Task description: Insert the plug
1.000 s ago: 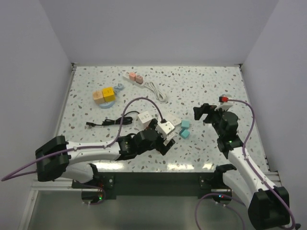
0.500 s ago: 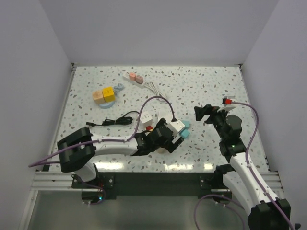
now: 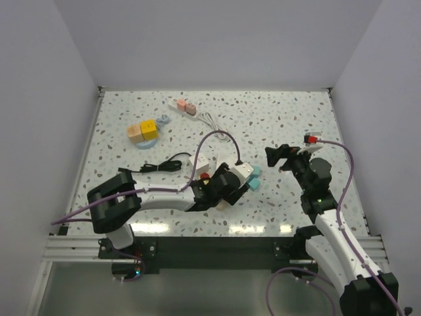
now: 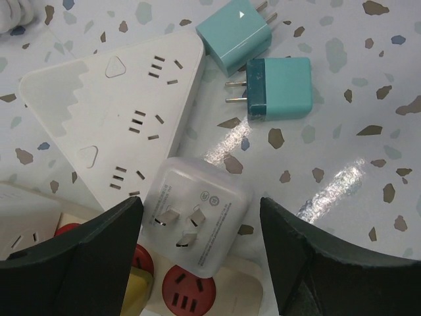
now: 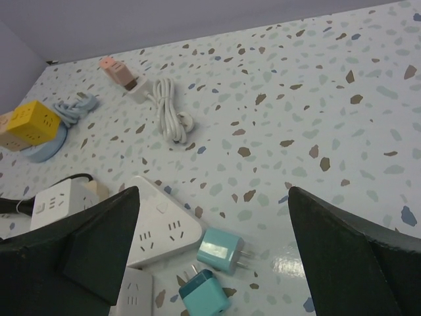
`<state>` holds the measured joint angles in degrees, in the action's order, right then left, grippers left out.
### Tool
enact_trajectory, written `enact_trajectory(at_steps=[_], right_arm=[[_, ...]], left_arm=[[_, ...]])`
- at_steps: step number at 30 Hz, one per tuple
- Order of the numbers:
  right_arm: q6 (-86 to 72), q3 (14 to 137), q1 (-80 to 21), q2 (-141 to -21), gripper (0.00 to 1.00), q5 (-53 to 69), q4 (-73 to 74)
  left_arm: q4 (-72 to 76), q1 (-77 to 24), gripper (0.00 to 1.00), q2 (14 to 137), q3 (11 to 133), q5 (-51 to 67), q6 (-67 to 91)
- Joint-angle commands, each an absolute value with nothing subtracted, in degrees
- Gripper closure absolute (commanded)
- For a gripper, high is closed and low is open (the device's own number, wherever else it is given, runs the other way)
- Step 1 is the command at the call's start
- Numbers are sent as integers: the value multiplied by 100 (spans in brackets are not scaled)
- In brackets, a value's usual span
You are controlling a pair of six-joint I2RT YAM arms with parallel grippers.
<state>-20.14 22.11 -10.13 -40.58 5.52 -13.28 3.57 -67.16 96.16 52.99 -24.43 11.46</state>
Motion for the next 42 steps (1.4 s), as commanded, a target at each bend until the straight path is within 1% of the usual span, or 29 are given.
enact_trajectory(at_steps=[1, 2, 4, 10, 11, 12, 16, 18, 19, 21, 22, 24, 25, 27, 28, 30, 32, 33, 37, 39, 42], right_arm=[[-2065, 2180, -1020, -4078, 2, 659, -1459], [-2065, 2180, -1028, -4087, 2, 659, -1468], [-2065, 2171, -1020, -4104, 2, 694, -1485], [-2057, 2197, -1028, -4271, 2, 791, -1564], [-2065, 2206, -1028, -4298, 2, 800, -1573], [-2057, 2215, -1028, -4315, 2, 817, -1591], [-2057, 2224, -1028, -4403, 2, 861, -1635], [-2057, 2224, -1028, -4412, 2, 870, -1635], [-2057, 2224, -1028, -4421, 2, 870, -1635], [-2057, 2224, -1028, -4412, 2, 870, -1635], [-2057, 2224, -1028, -4395, 2, 870, -1617], [-2048, 2241, -1037, -4377, 2, 870, -1591], [-2057, 2250, -1028, -4368, 2, 879, -1556], [-2048, 2267, -1028, -4316, 2, 905, -1529], [-2039, 2268, -1020, -4289, 2, 923, -1494], [-2048, 2268, -1028, -4219, 2, 1123, -1503], [-2074, 2268, -1020, -4175, 2, 1387, -1617], [-2100, 2285, -1028, -4149, 2, 1537, -1669], [-2495, 2434, -1028, -4280, 2, 2546, -1976], [-3004, 2496, -1028, -4385, 2, 2899, -2231], [-3917, 2487, -1028, -4623, 2, 3567, -3074]], left_arm=[[237, -6688, 24, 9782, 5458, -2435, 1275], [246, -6680, 26, 9800, 5467, -2426, 1266], [176, -6671, 26, 9896, 5519, -2513, 1248], [211, -6653, 14, 9932, 5546, -2584, 1099], [211, -6653, 9, 9923, 5546, -2610, 1081], [237, -6662, 7, 9862, 5520, -2602, 1072], [413, -6645, 5, 9659, 5370, -2505, 915], [466, -6618, 10, 9650, 5317, -2400, 896], [483, -6592, 17, 9650, 5300, -2330, 888], [527, -6566, 26, 9659, 5256, -2163, 896], [527, -6548, 39, 9659, 5230, -2110, 905], [554, -6521, 51, 9668, 5177, -1960, 923], [571, -6495, 62, 9659, 5159, -1925, 914], [667, -6469, 74, 9511, 5063, -1916, 966], [764, -6417, 87, 9388, 4993, -1907, 984], [1185, -6276, 100, 8872, 4712, -1828, 1011], [1745, -6136, 100, 8440, 4336, -1654, 1002], [1967, -6056, 100, 7976, 4185, -1574, 932], [3241, -5819, 100, 6857, 3385, -1170, 502], [3673, -5792, 100, 6489, 3165, -906, 221], [4147, -5783, 100, 6215, 3041, -546, -235]])
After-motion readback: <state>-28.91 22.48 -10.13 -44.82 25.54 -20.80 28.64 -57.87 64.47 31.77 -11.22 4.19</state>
